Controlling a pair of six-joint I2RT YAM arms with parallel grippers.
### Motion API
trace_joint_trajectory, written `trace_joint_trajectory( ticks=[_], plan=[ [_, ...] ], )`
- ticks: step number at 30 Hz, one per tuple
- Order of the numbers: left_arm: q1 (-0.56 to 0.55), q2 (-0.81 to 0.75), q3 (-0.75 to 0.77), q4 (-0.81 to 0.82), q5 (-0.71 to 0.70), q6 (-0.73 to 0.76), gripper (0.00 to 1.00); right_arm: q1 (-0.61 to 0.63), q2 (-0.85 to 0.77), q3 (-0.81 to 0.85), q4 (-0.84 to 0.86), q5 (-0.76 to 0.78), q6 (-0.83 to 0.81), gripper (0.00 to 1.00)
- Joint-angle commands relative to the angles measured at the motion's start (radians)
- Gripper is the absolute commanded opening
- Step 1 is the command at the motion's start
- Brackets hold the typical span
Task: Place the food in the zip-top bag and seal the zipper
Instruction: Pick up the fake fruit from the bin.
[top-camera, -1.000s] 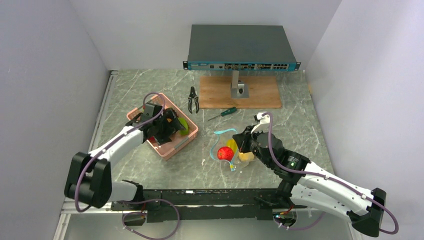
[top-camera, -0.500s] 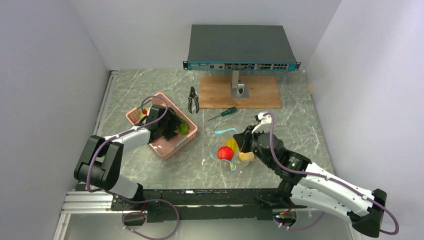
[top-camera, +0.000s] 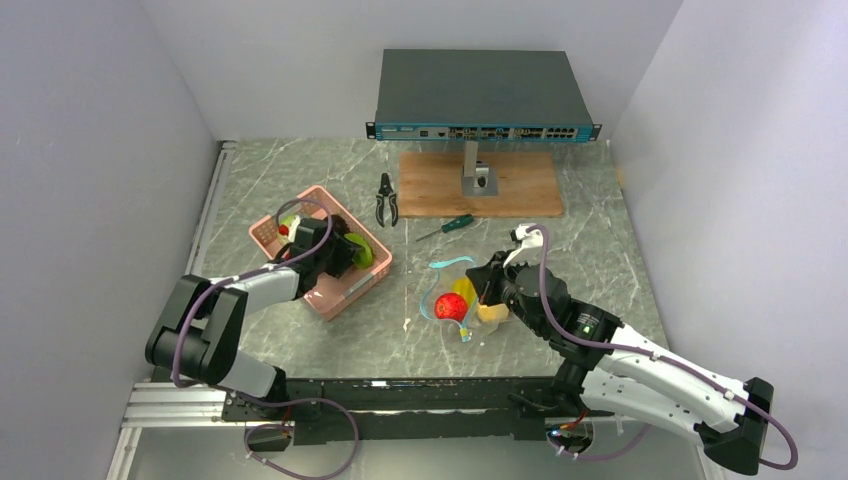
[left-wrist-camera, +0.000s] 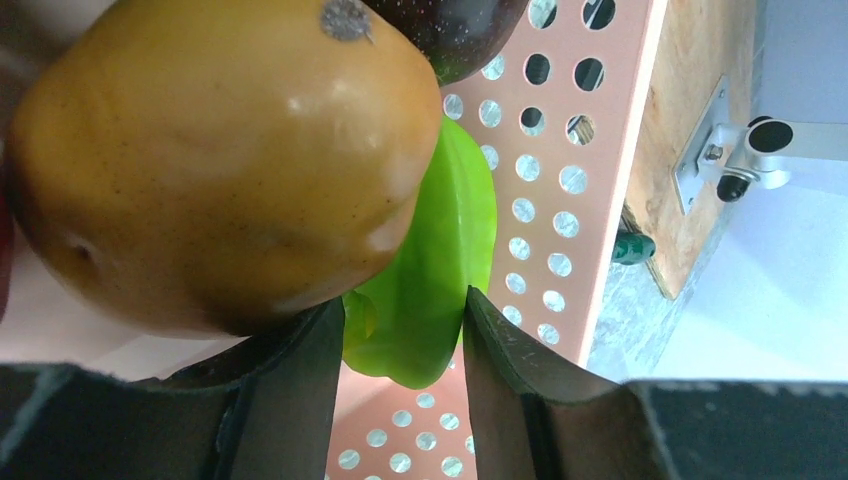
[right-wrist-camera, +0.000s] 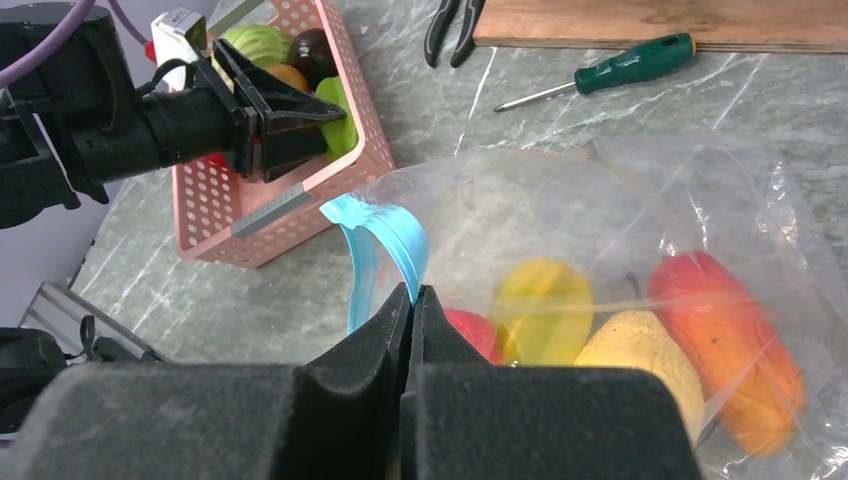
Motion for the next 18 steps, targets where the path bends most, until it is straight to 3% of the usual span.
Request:
trace_joint_trajectory(
  ticks=[1,10,18],
  plan=[
    [0.005,-0.063,0.003,-0.038,-0.025,0.038,0.44,0.003,-0.02,0.007,0.03,0.0,0.012,0.0],
    [0.005,-0.395,0.018,-0.302,-0.04,0.203,0.45,0.003,-0.017,0.002,0.034,0.006,0.01,0.0],
    [0.005,-0.696,-0.01,-0.465,0.187,0.439,0.5,0.004,0.005,-0.012,0.063,-0.008,0.013,0.0]
  ],
)
